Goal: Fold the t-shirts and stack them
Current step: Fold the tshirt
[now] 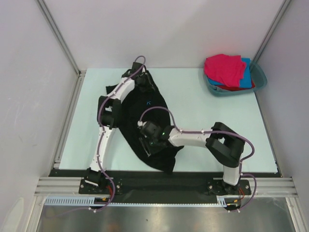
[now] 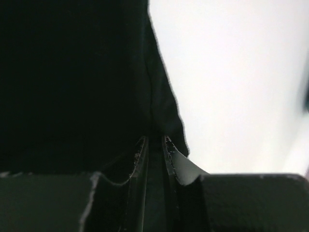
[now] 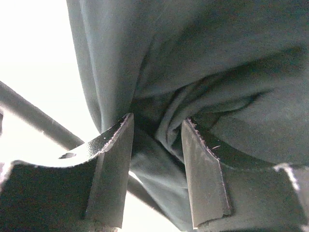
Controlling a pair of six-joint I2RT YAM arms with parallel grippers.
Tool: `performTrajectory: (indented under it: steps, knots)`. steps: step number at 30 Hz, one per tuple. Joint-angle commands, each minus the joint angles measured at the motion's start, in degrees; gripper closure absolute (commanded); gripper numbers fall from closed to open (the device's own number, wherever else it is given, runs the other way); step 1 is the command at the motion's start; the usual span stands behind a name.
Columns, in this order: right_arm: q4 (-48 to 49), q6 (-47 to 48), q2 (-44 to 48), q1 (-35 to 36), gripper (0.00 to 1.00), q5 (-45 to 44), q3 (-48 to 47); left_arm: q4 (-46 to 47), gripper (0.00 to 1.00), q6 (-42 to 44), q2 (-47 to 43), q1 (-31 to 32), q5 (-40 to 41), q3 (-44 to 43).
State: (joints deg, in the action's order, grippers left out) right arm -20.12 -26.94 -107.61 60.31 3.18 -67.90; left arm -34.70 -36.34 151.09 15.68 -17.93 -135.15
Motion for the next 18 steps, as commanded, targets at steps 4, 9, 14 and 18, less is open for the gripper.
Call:
performTrajectory:
  steps: [4,9,14,18]
  knots:
    - [-17.58,-5.67,-1.38,11.03,0.51,-0.54,2.43,1.56,0.77,3.37,-2.46,4.09,-9.04,-0.55]
    - [-22.23,-7.43,-0.93,12.90,0.50,-8.77,-1.26,4.98,0.76,3.90,-3.25,6.38,-14.40,-1.17]
    - [-26.36,-5.84,1.96,10.02,0.49,-18.02,-6.71,6.94,0.74,3.56,-3.78,7.78,-18.03,-4.59]
    - [-29.01,-4.62,6.88,3.60,0.49,-27.15,-7.77,7.01,0.76,5.83,-13.51,7.26,-5.13,3.03]
